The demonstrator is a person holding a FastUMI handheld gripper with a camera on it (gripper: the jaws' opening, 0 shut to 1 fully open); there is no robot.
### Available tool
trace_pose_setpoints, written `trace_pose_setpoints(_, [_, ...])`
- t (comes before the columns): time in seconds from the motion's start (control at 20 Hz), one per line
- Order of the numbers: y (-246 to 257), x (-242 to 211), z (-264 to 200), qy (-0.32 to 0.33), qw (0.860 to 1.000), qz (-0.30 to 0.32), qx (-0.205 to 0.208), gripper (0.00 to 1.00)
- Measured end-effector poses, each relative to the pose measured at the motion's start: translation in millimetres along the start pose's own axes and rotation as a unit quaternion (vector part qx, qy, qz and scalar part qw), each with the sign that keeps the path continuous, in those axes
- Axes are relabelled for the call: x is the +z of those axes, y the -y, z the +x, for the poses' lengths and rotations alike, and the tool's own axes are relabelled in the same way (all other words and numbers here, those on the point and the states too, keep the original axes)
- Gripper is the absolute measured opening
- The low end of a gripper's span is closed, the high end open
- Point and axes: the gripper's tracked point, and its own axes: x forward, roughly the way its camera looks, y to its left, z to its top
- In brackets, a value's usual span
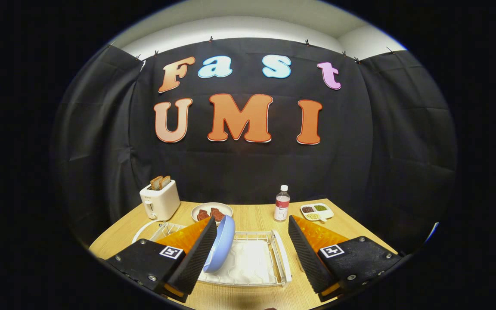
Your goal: Take the plate from the dish rack, then take the spoon from the basket and place it into the plate.
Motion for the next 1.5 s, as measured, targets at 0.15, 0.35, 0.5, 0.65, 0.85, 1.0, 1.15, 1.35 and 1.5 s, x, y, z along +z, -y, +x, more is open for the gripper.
trace_pose_setpoints(0.15, [-4,-4,7,-0.01,1.0,0.002,0.003,0.99])
trace_pose_setpoints(0.35, [-14,-14,18,-0.026,1.0,0.001,0.008,0.99])
trace_pose_setpoints(0.5, [-17,-22,27,-0.035,0.999,-0.016,0.001,0.99])
trace_pose_setpoints(0.65, [-26,-36,38,-0.055,0.998,-0.022,0.005,0.99])
trace_pose_setpoints(0.85, [-36,-57,54,-0.088,0.996,-0.026,0.005,0.99])
trace_pose_setpoints(1.0, [-41,-74,69,-0.117,0.993,-0.024,0.001,0.99])
trace_pose_setpoints(1.15, [-50,-97,85,-0.166,0.986,-0.003,0.001,0.98])
trace_pose_setpoints(1.35, [-61,-127,101,-0.237,0.971,0.029,-0.002,0.81])
trace_pose_setpoints(1.5, [-70,-136,102,-0.259,0.965,0.041,0.0,0.7])
